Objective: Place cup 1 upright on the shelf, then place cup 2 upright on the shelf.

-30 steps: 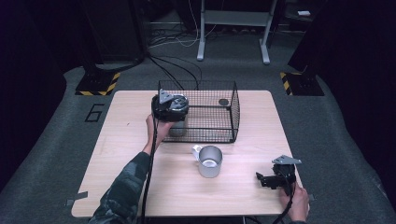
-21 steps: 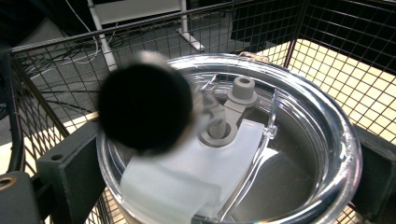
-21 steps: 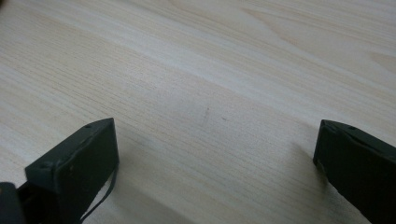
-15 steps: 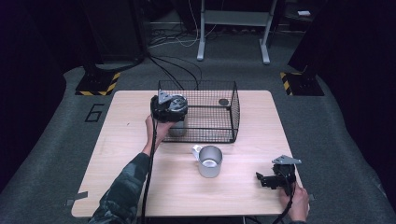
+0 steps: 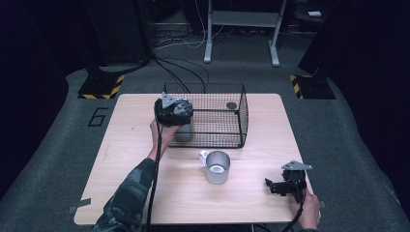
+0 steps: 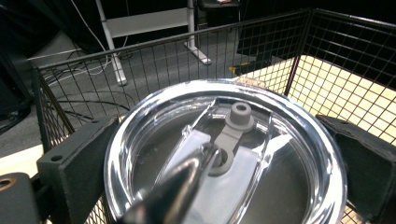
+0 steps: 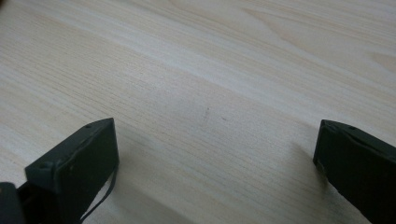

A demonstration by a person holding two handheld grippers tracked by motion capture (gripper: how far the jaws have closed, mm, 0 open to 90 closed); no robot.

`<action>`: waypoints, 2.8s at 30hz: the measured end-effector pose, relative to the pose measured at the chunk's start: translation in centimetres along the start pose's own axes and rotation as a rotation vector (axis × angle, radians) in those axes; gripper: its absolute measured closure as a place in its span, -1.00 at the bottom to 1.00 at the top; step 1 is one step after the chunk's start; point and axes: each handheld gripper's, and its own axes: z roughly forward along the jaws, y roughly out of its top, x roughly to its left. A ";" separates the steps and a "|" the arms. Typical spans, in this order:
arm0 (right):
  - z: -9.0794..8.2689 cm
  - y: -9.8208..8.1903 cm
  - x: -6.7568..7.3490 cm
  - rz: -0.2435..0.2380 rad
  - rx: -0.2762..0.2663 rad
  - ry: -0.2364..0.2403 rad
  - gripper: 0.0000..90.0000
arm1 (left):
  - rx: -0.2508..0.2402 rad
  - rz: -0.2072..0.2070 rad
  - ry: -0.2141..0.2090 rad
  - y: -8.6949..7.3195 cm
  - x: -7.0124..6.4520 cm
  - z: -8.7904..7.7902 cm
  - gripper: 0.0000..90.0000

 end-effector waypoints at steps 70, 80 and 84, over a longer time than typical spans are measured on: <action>0.0 0.0 0.0 0.001 0.002 0.001 -1.00 | 0.331 -0.080 -0.003 -14.4 6.8 -12.2 -1.00; 0.0 0.0 0.0 0.004 -0.006 0.003 -1.00 | 0.451 -0.065 0.080 -16.9 8.8 -11.0 -1.00; 0.0 0.0 0.1 0.017 0.002 -0.008 -1.00 | 0.409 -0.090 0.100 -17.2 9.0 -11.0 -1.00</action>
